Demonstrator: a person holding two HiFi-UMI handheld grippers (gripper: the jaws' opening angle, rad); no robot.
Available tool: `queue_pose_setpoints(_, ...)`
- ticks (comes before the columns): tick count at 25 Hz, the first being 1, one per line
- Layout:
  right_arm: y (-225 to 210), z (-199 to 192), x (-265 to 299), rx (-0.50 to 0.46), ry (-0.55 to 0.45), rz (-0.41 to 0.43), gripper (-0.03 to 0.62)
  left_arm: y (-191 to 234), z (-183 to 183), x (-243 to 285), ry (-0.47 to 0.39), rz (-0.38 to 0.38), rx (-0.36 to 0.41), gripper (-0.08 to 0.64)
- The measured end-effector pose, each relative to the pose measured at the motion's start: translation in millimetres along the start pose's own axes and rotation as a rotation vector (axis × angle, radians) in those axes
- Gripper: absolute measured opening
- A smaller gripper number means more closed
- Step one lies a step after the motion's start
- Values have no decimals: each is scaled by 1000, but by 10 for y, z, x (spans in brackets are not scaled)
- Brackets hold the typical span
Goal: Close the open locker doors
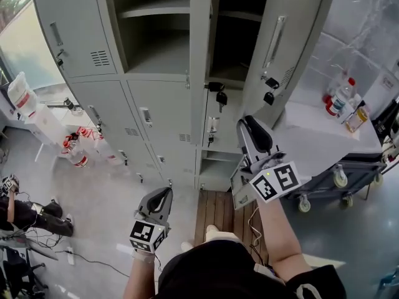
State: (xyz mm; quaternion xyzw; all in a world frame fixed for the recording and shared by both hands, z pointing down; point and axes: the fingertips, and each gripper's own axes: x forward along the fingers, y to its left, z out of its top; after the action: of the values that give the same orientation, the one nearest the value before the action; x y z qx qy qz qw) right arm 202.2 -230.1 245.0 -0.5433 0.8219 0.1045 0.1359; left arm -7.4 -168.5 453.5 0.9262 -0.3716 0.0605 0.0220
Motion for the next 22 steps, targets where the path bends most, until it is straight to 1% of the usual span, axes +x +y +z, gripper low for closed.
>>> queue_pose_setpoints(5,0,-83,336,28,0,66,112,184,63,2,-11,85,-18,20)
queue_pose_setpoints(9,-53,-118,594,56,-5,99,112,306,100,-14,-7,145,-27,20)
queue_pose_setpoints(18,-209,-261,998,113,-19,135,112,471,49,-78,8,242,-29,20)
queue_pose_setpoints(22,-301,-296,1156,130,-25,131,112,535,46,-78,16,276,-37,20)
